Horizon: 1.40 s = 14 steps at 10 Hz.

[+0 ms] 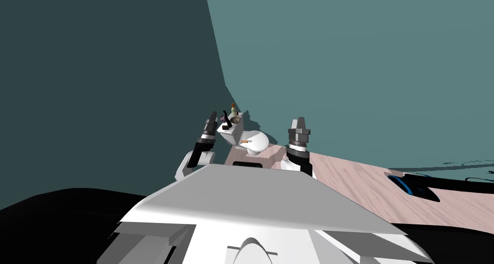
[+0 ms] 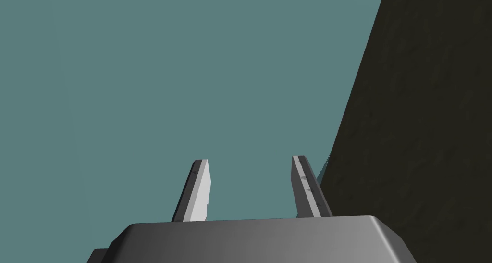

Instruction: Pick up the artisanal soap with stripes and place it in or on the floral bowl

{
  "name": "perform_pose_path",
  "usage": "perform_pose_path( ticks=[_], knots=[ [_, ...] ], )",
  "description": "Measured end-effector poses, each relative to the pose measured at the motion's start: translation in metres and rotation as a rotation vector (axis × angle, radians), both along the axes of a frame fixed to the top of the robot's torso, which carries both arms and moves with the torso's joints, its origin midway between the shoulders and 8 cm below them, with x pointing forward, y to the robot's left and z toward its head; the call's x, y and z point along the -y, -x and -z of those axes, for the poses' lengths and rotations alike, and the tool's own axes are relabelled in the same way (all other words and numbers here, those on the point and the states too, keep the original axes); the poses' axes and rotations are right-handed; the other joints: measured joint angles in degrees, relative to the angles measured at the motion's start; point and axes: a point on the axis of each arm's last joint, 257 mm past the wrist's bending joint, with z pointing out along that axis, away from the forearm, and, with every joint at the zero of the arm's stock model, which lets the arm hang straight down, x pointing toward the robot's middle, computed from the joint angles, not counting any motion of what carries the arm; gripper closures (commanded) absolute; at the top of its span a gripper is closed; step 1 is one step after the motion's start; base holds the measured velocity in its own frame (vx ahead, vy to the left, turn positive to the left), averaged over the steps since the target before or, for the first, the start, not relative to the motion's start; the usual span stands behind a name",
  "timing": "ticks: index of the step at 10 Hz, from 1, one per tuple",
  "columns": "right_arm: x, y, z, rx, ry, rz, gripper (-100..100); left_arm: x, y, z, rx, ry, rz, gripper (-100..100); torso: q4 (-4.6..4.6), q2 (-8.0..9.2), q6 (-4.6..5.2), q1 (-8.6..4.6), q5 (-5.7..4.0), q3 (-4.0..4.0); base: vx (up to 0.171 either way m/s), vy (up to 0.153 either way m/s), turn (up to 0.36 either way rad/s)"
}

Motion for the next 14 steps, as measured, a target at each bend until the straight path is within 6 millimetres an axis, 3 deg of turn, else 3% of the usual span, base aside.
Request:
perform_pose_path(
  ticks=[8, 14],
  knots=[
    [0.000, 0.000, 0.000, 0.000, 0.000, 0.000, 0, -0.004, -0.030, 0.067, -0.237, -0.040, -0.012, -100, -0.02, -0.08, 0.01, -0.01, 0.00, -0.05, -0.001, 0.054, -0.049],
    [0.000, 0.000, 0.000, 0.000, 0.000, 0.000, 0, -0.013, -0.040, 0.123, -0.422, -0.052, -0.039, -100, -0.02, -0.11, 0.00, -0.06, -0.01, -0.06, 0.011, 0.049, -0.046]
  ],
)
